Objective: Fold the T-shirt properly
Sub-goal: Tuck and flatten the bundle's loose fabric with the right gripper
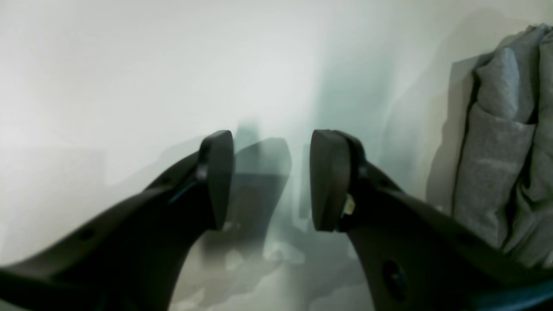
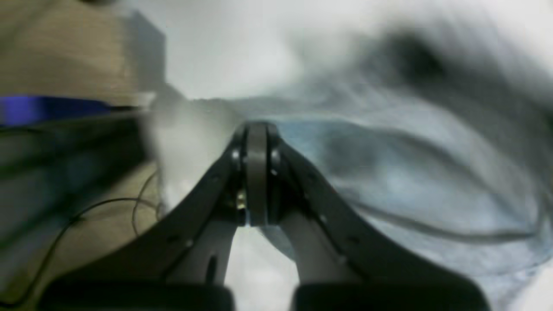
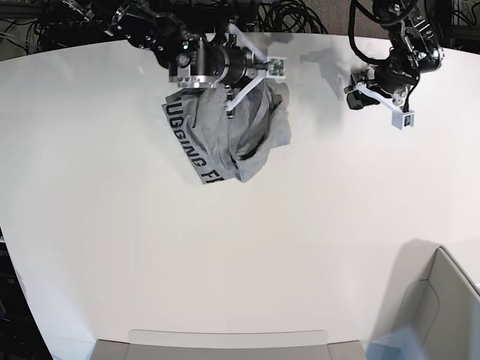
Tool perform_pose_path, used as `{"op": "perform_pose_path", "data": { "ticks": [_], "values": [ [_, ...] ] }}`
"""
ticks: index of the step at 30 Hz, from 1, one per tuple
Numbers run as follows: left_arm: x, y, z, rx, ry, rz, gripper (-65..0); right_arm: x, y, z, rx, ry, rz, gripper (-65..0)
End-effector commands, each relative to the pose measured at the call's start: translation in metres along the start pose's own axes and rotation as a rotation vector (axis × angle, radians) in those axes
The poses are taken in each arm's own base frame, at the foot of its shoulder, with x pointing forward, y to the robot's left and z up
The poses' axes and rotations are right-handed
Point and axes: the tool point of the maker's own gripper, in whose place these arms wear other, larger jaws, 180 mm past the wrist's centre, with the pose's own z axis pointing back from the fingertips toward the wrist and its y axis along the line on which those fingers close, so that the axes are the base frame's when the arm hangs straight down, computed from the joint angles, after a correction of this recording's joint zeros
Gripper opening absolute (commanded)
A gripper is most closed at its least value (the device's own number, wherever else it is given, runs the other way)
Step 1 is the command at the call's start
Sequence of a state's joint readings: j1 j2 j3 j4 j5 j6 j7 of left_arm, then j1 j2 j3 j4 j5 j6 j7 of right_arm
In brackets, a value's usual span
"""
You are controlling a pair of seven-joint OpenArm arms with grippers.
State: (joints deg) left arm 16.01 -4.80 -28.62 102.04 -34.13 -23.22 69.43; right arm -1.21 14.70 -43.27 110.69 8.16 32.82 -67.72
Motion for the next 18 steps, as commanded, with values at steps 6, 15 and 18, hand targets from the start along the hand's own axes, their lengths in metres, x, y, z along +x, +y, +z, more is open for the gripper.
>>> {"op": "perform_pose_path", "data": {
  "ticks": [6,15,18],
  "values": [
    [0.011,-0.003,0.003,-0.009,-0.035,-0.013,-36.3,0.042,-0.022,0.014,-0.075,-0.108,0.07,-65.0],
    [0.009,-0.001,0.004,-0.005,-0.03,-0.01,-36.3,0.016,-0.124,0.06,-0.341,-0.127,-0.081,-65.0],
    [0.01,-0.002,0.004,-0.006,-0.033,-0.011,-36.3,-0.015,-0.152,0.071,-0.406,-0.081,-0.184,-65.0]
  ]
}}
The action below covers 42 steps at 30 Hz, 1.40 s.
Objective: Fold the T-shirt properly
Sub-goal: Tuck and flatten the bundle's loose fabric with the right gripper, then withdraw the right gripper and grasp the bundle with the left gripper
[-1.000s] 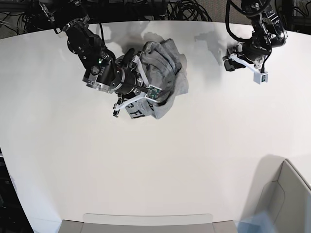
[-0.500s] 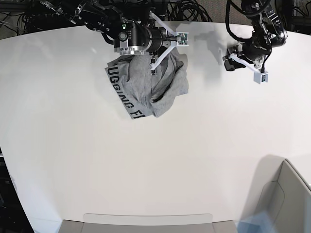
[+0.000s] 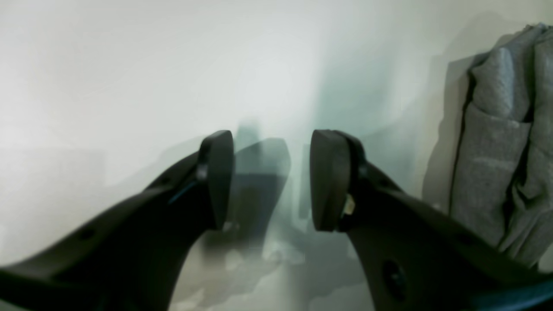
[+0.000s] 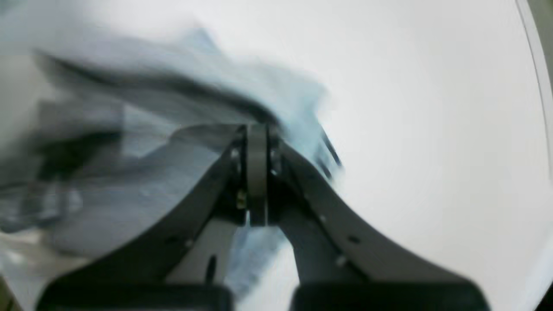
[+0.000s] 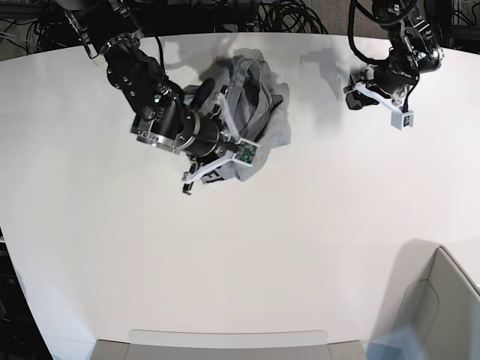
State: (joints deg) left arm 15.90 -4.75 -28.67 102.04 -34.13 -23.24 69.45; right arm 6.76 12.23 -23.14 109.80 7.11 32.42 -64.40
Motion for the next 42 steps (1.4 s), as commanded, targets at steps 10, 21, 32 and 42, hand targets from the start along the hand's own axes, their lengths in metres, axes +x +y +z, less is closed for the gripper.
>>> {"op": "perform_pose_path", "data": {
  "ticks": [10,21,32,42],
  "values": [
    [0.01,-0.002,0.004,-0.007,-0.031,-0.012,-36.3,-0.016,-0.007,-0.03,0.048,0.068,-0.065,-65.0],
    [0.009,-0.001,0.004,-0.005,-0.03,-0.011,-36.3,0.128,0.03,-0.063,0.179,-0.121,0.111,-65.0],
    [0.054,-0.038,0.021,-0.119,-0.181,-0.046,-39.9,0.026,-0.096,-0.002,-0.146,-0.04,-0.094,-65.0],
    [0.036,-0.16,0.012,-0.529,-0.122,-0.071,-65.0,-0.133,-0.098,0.051,-0.252,0.238,-0.262,-65.0]
  ]
}}
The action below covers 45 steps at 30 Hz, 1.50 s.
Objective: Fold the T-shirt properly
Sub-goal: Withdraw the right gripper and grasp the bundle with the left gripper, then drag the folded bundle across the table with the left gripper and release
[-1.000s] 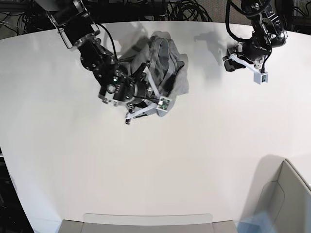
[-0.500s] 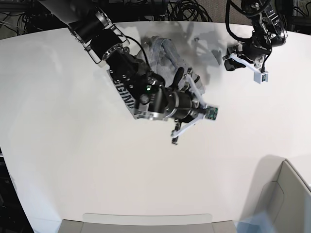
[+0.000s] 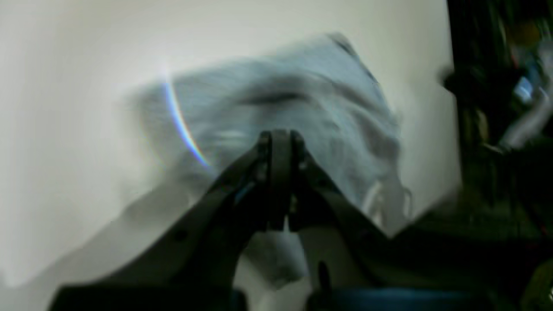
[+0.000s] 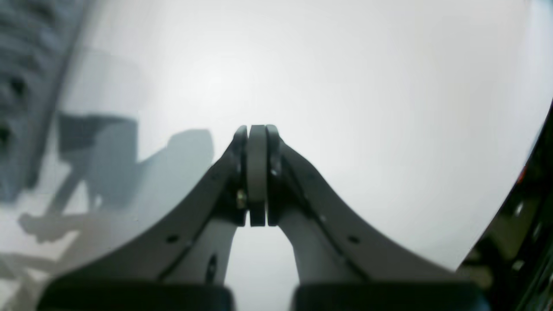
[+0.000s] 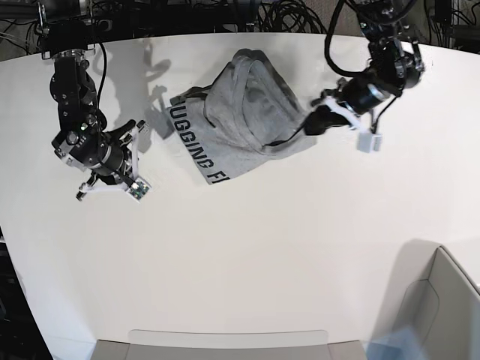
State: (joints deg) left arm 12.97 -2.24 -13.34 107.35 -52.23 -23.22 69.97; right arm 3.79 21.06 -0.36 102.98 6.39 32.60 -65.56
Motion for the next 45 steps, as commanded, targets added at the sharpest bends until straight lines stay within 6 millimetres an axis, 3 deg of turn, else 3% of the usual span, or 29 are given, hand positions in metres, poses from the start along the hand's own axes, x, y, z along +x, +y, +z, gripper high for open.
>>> {"op": "perform_pose_path", "data": {
  "ticks": [1,5,9,11,13,16,18,22,24,26,28,30,33,36,39,40,43,45],
  "values": [
    [0.005,-0.015,-0.006,-0.033,-0.006,-0.051,-65.0,0.013,-0.003,0.005,-0.004,-0.062,-0.002,-65.0],
    [-0.034,-0.047,-0.037,-0.047,0.15,-0.216,-65.0,0.004,0.007,-0.001,0.025,-0.037,-0.012,-65.0],
    [-0.075,-0.071,-0.052,-0.062,0.295,-0.407,-65.0,-0.005,0.012,-0.02,0.072,0.011,-0.022,-65.0],
    [-0.087,-0.067,-0.051,-0.042,0.349,-0.49,-65.0,-0.005,0.025,-0.026,0.108,0.027,0.005,-65.0],
    [-0.096,-0.056,-0.05,-0.014,0.395,-0.529,-65.0,0.004,0.05,-0.031,0.162,0.022,0.066,-65.0],
    [-0.102,-0.021,-0.048,0.067,0.449,-0.508,-65.0,0.013,0.087,-0.034,0.236,0.015,0.154,-65.0],
    [-0.084,0.007,-0.047,0.141,0.43,-0.483,-65.0,0.015,0.117,-0.032,0.293,0.008,0.219,-65.0],
    [-0.017,0.064,-0.035,0.299,0.303,-0.407,-65.0,0.034,0.188,-0.007,0.414,-0.081,0.391,-65.0],
    [0.039,0.079,-0.034,0.344,0.154,-0.37,-65.0,0.038,0.215,0.006,0.462,-0.116,0.459,-65.0],
    [0.075,0.078,-0.034,0.35,0.06,-0.37,-65.0,0.04,0.221,0.012,0.471,-0.133,0.469,-65.0],
    [0.094,0.069,-0.035,0.34,0.019,-0.392,-65.0,0.039,0.214,0.016,0.451,-0.14,0.462,-65.0],
    [0.104,0.06,-0.034,0.329,-0.022,-0.407,-65.0,0.036,0.192,0.018,0.398,-0.136,0.431,-65.0],
    [0.113,0.039,-0.031,0.302,-0.07,-0.438,-65.0,0.023,0.132,0.016,0.262,-0.1,0.307,-65.0],
    [0.083,0.02,-0.031,0.261,-0.054,-0.425,-65.0,0.003,0.06,0.018,0.097,-0.055,0.142,-65.0],
    [0.04,-0.008,-0.031,0.192,0.003,-0.468,-65.0,-0.022,0.01,0.024,-0.015,-0.007,0.035,-65.0],
    [0.029,-0.02,-0.03,0.166,0.015,-0.486,-65.0,-0.032,-0.001,0.026,-0.036,0.016,0.022,-65.0],
    [-0.011,-0.039,-0.034,0.103,0.101,-0.507,-65.0,-0.048,-0.008,0.023,-0.038,0.061,0.015,-65.0],
    [-0.033,-0.02,-0.038,0.133,0.189,-0.525,-65.0,-0.053,-0.002,0.021,-0.023,0.072,0.012,-65.0]
  ]
}}
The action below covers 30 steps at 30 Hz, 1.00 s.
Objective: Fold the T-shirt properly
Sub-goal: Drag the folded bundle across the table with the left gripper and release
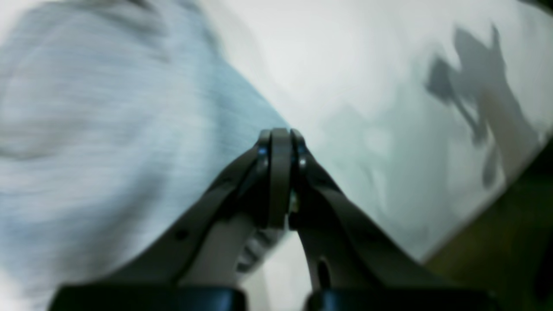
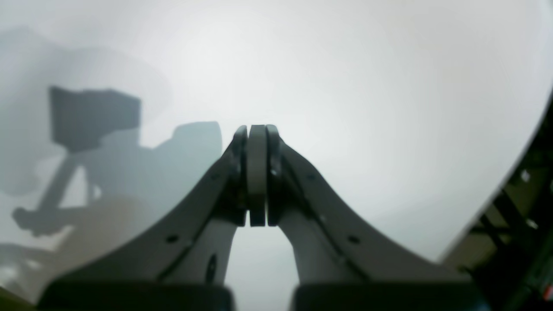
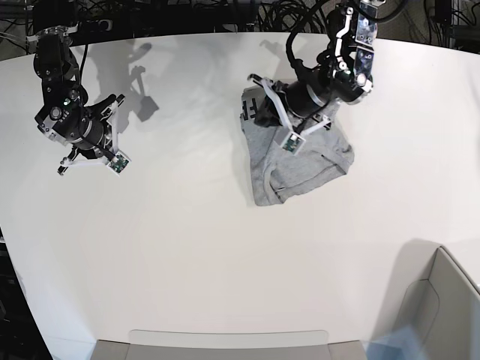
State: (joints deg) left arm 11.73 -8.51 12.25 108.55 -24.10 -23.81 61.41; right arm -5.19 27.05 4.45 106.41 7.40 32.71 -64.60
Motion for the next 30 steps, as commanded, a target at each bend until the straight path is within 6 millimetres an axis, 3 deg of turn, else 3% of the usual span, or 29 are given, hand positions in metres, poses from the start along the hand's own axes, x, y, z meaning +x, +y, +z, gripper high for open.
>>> {"op": "perform_pose_path", "data": {
  "ticks": [1,4,6,8,14,16,19,23,26,30],
  "values": [
    [-0.009,0.014,-0.001,0.041,0.028,-0.01,-65.0,0.008,-0.003,0.005,-0.013,-0.035,0.009,-65.0],
    [-0.048,0.061,-0.003,0.167,0.156,0.004,-65.0,0.008,0.007,0.002,0.01,-0.038,-0.003,-65.0],
    [-0.047,0.097,0.009,0.272,0.163,0.011,-65.0,0.008,0.009,0.002,0.013,-0.039,-0.001,-65.0],
    [-0.043,0.118,0.025,0.33,0.152,0.014,-65.0,0.008,0.009,0.002,0.014,-0.038,-0.001,-65.0],
    [0.016,0.103,0.061,0.37,-0.035,-0.091,-65.0,0.007,0.01,0.002,0.015,-0.037,-0.002,-65.0],
    [0.031,0.1,0.056,0.363,-0.103,-0.07,-65.0,0.004,0.014,0.001,0.025,-0.029,-0.002,-65.0],
    [0.072,0.111,0.052,0.375,-0.268,-0.009,-65.0,0.003,0.017,0.0,0.032,-0.026,-0.002,-65.0],
    [0.098,0.142,0.038,0.391,-0.341,0.079,-65.0,-0.001,0.022,0.0,0.042,-0.019,-0.002,-65.0],
    [0.091,0.161,0.015,0.381,-0.294,0.135,-65.0,-0.006,0.028,-0.001,0.055,-0.008,-0.003,-65.0],
    [0.046,0.182,-0.015,0.372,-0.174,0.245,-65.0,-0.011,0.033,-0.002,0.068,0.005,-0.002,-65.0]
  ]
}}
